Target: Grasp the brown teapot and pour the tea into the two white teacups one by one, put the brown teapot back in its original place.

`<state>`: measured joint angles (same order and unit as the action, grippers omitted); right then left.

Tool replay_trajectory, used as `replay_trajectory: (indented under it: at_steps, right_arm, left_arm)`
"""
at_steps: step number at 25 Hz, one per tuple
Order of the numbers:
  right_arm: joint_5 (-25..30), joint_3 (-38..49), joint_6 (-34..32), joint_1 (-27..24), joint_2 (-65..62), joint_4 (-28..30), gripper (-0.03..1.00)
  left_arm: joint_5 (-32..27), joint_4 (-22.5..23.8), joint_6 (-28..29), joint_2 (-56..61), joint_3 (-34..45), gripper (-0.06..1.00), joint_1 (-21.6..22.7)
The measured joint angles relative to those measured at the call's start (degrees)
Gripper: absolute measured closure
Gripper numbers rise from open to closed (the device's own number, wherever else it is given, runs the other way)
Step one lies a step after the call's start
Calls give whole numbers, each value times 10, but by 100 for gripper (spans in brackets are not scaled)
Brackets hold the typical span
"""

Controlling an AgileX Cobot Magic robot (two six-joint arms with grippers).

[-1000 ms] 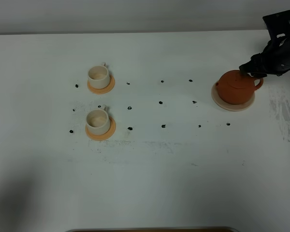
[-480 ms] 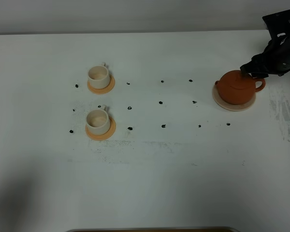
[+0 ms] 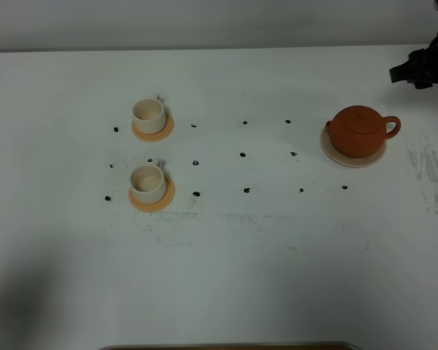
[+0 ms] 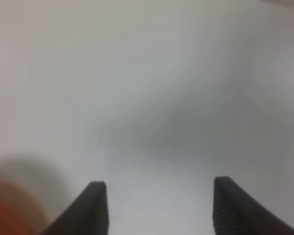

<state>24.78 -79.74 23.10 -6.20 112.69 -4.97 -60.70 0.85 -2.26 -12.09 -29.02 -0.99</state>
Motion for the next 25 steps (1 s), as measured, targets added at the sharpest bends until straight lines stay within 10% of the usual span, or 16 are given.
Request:
replay_trajectory:
  at_steps: [25]
  right_arm:
    - [51, 0, 43, -23, 62, -53, 48]
  left_arm:
    - [0, 0, 0, 0, 0, 48, 0]
